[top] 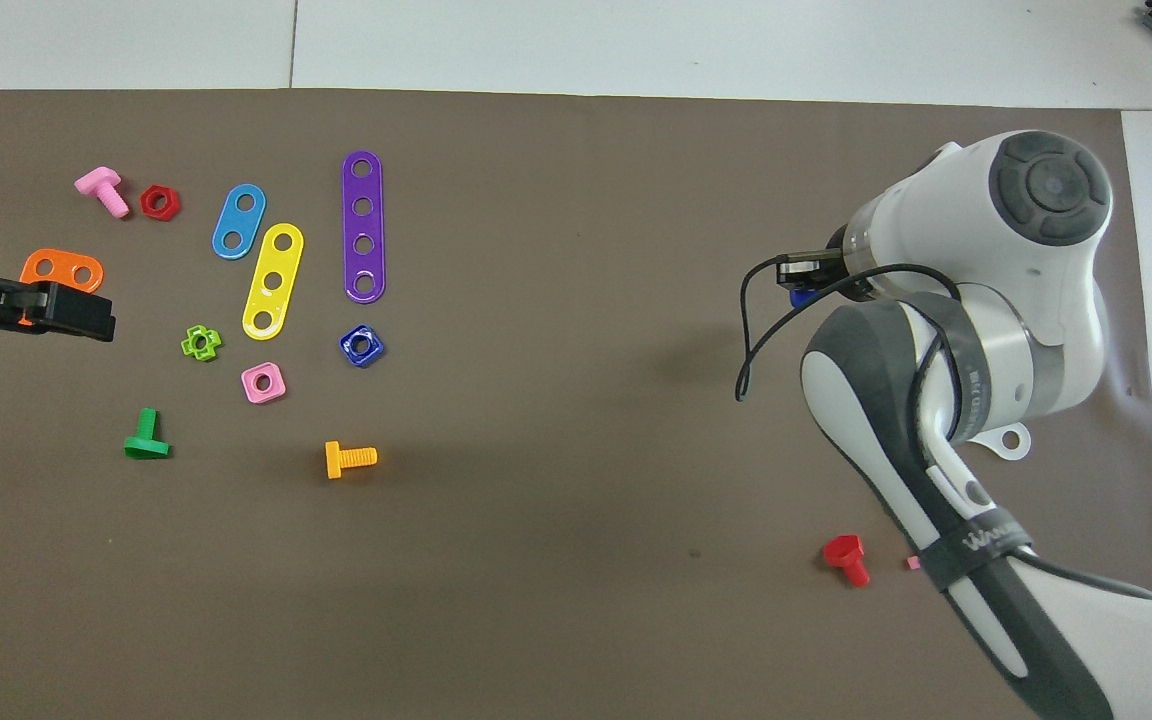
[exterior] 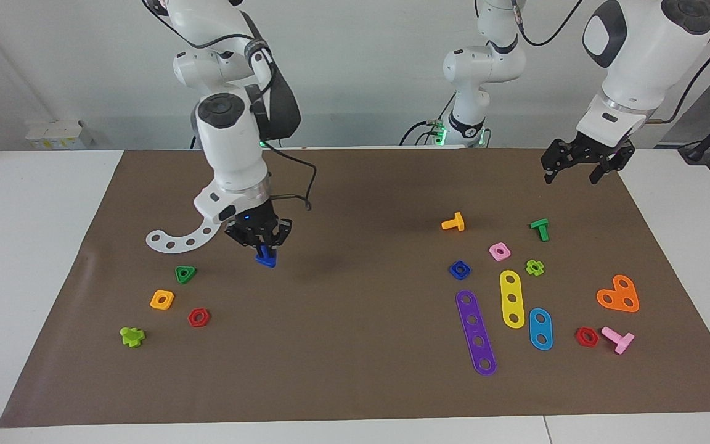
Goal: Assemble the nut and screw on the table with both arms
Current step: 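Carry the blue screw with the right gripper toward the mat centre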
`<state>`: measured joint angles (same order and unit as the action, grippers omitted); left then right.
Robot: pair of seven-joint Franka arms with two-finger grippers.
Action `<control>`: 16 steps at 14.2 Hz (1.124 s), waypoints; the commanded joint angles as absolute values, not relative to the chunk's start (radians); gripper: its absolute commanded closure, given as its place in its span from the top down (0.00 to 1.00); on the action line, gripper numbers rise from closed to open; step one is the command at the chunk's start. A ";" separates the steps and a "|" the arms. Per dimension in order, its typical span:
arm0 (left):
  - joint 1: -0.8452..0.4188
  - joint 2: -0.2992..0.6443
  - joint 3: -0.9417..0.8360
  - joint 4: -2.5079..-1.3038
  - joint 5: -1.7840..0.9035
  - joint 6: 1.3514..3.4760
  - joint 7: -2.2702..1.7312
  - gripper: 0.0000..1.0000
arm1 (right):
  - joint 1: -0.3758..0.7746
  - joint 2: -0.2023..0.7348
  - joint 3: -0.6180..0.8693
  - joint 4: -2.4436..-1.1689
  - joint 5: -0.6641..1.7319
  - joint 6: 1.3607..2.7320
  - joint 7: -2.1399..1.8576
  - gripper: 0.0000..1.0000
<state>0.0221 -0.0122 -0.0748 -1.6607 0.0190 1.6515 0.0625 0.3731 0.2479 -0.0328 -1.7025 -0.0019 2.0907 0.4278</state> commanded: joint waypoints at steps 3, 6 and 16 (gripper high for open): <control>0.040 -0.040 -0.084 -1.692 0.014 1.658 0.071 1.00 | 0.529 0.337 -0.034 -1.675 -0.023 2.190 0.685 0.00; 0.040 -0.040 -0.083 -1.692 0.014 1.658 0.072 1.00 | 0.583 0.371 -0.034 -1.677 -0.025 2.227 0.741 0.00; 0.040 -0.040 -0.083 -1.692 0.014 1.657 0.072 1.00 | 0.653 0.483 -0.034 -1.707 -0.051 2.380 0.893 0.00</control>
